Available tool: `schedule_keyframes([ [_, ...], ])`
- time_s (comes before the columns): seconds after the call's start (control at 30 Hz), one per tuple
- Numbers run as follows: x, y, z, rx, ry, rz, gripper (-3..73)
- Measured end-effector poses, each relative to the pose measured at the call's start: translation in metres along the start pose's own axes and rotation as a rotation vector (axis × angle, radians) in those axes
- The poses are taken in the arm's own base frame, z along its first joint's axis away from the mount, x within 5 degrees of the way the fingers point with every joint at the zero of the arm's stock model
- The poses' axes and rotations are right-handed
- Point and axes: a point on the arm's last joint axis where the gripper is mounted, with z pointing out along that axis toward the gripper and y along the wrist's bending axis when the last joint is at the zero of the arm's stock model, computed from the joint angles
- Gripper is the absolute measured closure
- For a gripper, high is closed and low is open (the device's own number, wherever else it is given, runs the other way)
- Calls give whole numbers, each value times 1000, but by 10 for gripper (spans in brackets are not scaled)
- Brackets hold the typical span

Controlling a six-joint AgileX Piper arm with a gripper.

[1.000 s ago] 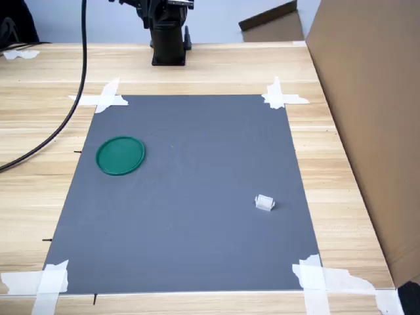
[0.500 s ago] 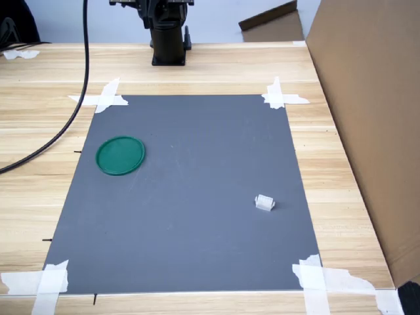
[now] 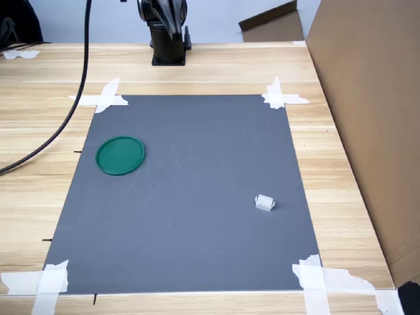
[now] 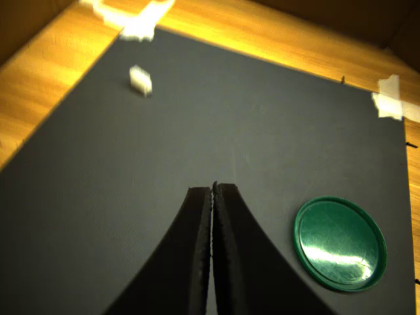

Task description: Grasp a white terminal and put it in the green lid.

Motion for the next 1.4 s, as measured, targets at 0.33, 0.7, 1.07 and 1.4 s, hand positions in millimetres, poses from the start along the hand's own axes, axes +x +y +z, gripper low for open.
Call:
schedule_keyframes([
  [0.33,-24,-11,36,-123,274,-245,723],
  [0.7,-73,-20,20,-249,496,-245,723],
  [1.07,-92,-33,52,-290,639,-267,723],
  [1.4,-136,-55,114,-262,555,-331,723],
])
